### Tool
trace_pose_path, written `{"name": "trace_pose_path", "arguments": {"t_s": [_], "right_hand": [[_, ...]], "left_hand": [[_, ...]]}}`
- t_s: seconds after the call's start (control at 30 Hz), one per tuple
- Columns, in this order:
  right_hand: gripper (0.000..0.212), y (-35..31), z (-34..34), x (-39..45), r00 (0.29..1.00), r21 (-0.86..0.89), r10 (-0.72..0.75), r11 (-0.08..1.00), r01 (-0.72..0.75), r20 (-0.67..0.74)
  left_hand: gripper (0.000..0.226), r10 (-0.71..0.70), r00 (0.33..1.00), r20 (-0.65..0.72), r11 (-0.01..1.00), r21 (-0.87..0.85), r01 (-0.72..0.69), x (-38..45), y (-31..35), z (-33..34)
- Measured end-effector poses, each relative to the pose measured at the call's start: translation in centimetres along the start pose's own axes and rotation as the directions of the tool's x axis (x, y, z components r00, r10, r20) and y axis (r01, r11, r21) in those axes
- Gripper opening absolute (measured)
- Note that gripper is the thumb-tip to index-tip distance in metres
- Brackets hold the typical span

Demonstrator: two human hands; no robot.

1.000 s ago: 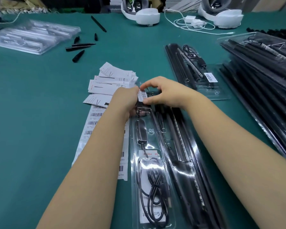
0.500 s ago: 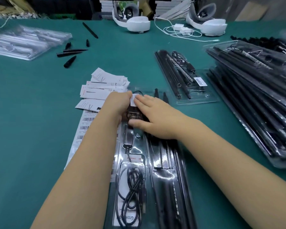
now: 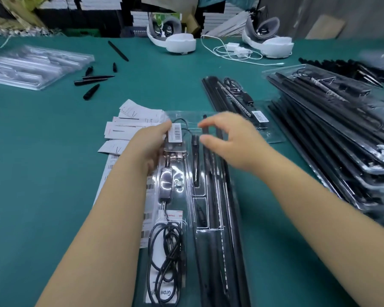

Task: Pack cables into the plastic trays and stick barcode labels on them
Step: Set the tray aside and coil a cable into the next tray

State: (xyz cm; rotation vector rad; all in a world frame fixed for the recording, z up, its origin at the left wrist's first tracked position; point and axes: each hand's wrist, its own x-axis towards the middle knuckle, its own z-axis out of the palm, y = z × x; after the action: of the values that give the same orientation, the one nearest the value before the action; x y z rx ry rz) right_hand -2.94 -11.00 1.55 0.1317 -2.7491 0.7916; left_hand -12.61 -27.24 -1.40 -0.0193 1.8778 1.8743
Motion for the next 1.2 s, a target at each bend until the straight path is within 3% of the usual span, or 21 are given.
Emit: {"name": "trace_pose_path", "arguments": {"t_s": [0.1,0.23,0.33,0.43,0.5,0.6,0.67,0.7,0.77,0.83,0.87,0.97,1.0,1.1,1.2], "right_hand": [[0.059,0.3,-1.1,4.8,0.992,-0.199,0.119,0.974,-0.109,0.040],[0.077,0.6,-2.0,8.8,0.883,-0.189,0.348,0.935,-0.301,0.313],[0.061,2.0,-3.1,9.7,0.846,-0.015,0.374,0.917,-0.399,0.379],[0.063,3.2,-3.9,9.5,0.860,0.238,0.413,0.840,-0.487,0.300],[0.065,3.9,-4.7,9.1,0.843,0.376,0.455,0.756,-0.535,0.286],[0.062,5.5,-6.5,8.2,0.806,0.502,0.497,0.632,-0.591,0.323],[0.051,6.6,-7.4,7.6,0.778,0.611,0.557,0.518,-0.599,0.291],[0.042,7.0,-7.5,7.3,0.766,0.668,0.589,0.465,-0.581,0.256],[0.028,7.6,-6.8,6.9,0.722,0.791,0.663,0.327,-0.517,0.198],[0.022,7.2,-5.5,6.7,0.665,0.856,0.721,0.208,-0.474,0.194],[0.025,6.6,-4.6,6.6,0.632,0.865,0.743,0.151,-0.479,0.220],[0.035,4.1,-2.1,5.9,0.536,0.835,0.787,0.049,-0.548,0.306],[0.035,3.3,-1.3,5.5,0.535,0.838,0.783,0.032,-0.545,0.318],[0.034,1.2,-0.4,3.0,0.626,0.855,0.664,-0.039,-0.517,0.409],[0.013,-0.7,-0.4,-0.4,0.698,0.759,0.300,-0.241,-0.604,0.651]], "left_hand": [[0.027,0.031,0.980,0.195,0.994,-0.110,-0.010,-1.0,0.6,0.0],[0.030,0.062,0.928,0.369,0.983,-0.186,0.008,-1.6,0.4,-0.4],[0.036,0.103,0.898,0.428,0.951,-0.306,0.037,-2.1,-0.2,-1.0],[0.042,0.197,0.861,0.470,0.927,-0.374,-0.008,-2.3,-0.3,-1.2],[0.050,0.222,0.834,0.505,0.942,-0.331,-0.050,-2.2,-0.3,-1.7],[0.073,0.154,0.803,0.575,0.971,-0.238,-0.016,-2.2,-0.3,-3.6],[0.091,0.196,0.731,0.653,0.918,-0.385,0.098,-2.4,-0.2,-4.8],[0.096,0.281,0.680,0.677,0.832,-0.525,0.179,-2.7,-0.1,-5.2],[0.077,0.504,0.642,0.578,0.537,-0.792,0.290,-2.8,-0.1,-5.5],[0.045,0.637,0.687,0.350,0.366,-0.921,0.130,-2.3,-0.1,-5.7],[0.050,0.641,0.725,0.252,0.344,-0.939,0.022,-2.3,-0.2,-5.6],[0.095,0.533,0.844,0.066,0.328,-0.935,-0.134,-1.6,-0.6,-5.6],[0.095,0.525,0.850,0.043,0.325,-0.933,-0.154,-1.6,-0.4,-5.5],[0.055,0.512,0.858,0.032,0.363,-0.914,-0.182,-1.3,-0.2,-5.3],[0.038,0.427,0.904,-0.006,0.416,-0.887,-0.202,-0.7,0.2,-5.4]]}}
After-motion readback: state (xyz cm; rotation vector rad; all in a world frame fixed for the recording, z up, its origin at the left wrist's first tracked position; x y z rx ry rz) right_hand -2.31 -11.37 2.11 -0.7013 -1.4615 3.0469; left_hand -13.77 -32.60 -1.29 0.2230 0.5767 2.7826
